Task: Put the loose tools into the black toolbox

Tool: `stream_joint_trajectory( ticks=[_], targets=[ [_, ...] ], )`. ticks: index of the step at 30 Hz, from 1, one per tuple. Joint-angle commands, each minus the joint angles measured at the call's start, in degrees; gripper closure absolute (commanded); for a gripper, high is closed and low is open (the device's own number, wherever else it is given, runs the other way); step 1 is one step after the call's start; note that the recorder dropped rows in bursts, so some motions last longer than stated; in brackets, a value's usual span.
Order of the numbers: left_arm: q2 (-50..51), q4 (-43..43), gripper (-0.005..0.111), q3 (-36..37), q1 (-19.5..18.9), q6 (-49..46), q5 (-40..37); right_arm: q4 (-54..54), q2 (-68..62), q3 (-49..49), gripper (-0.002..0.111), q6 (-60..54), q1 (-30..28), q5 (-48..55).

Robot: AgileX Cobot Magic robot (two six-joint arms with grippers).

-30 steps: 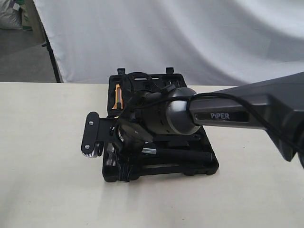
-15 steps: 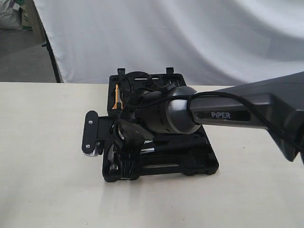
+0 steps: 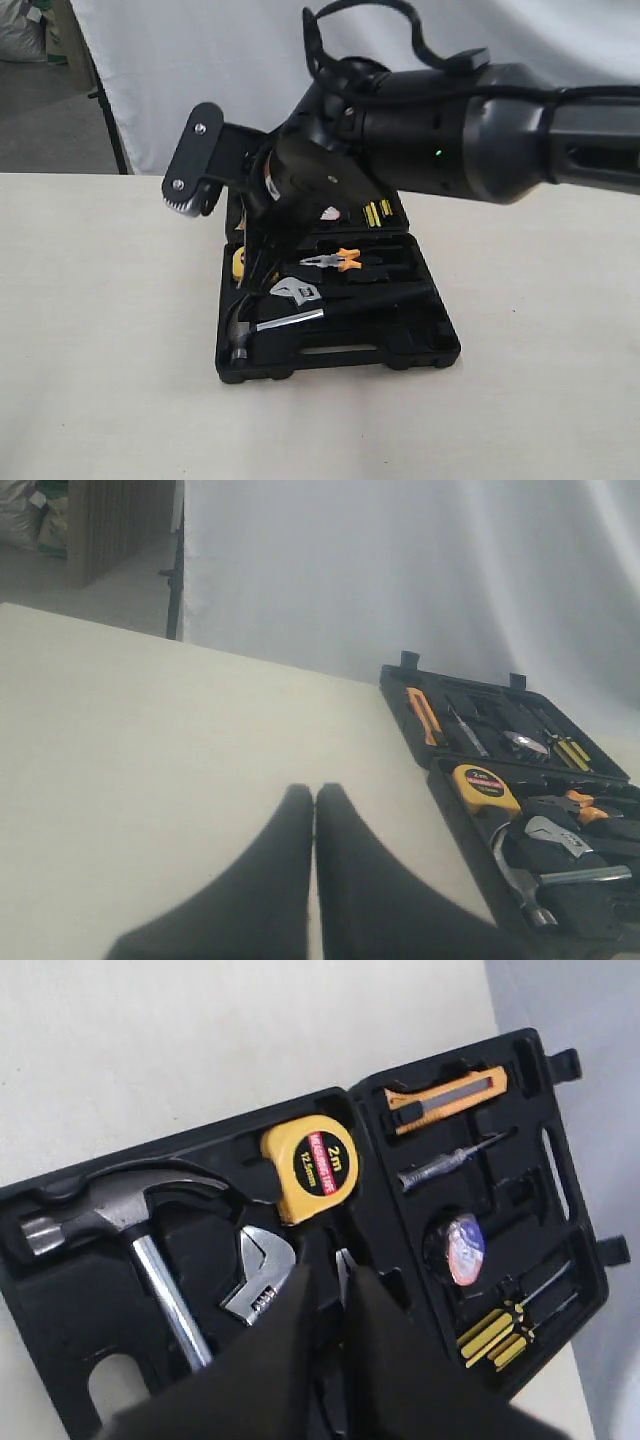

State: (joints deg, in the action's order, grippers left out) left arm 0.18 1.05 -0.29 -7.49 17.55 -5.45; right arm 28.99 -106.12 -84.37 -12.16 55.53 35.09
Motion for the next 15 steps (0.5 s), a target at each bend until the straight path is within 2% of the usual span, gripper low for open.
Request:
stream_joint_trajectory(
  ticks=[1,5,8,11,15],
  targets=[
    [-0.18,0.25,0.106,-0.15,-1.45,0.27,0.41,0.02,2.61,-0.2,0.109,6.44,-0.14,0.75],
    [-0.18,0.25,0.106,-0.15,-1.45,0.27,0.41,-0.65,-1.51,0.71,0.109,13.45,-2.65,-3.29],
    [-0.18,0.25,0.106,-0.15,-1.45,0.27,0.41,-2.13,-11.22,5.86,0.109,28.2,-6.96,-10.25],
    [-0.18,0.25,0.106,-0.15,-1.45,0.27,0.41,-1.89,-19.75,6.95,0.109,28.8,-7.32,-2.36],
    [-0.18,0.25,0.106,-0.15,-1.45,0.27,0.41,-1.75,-16.35,5.48,0.109,28.49,-7.3,1.32]
  ],
)
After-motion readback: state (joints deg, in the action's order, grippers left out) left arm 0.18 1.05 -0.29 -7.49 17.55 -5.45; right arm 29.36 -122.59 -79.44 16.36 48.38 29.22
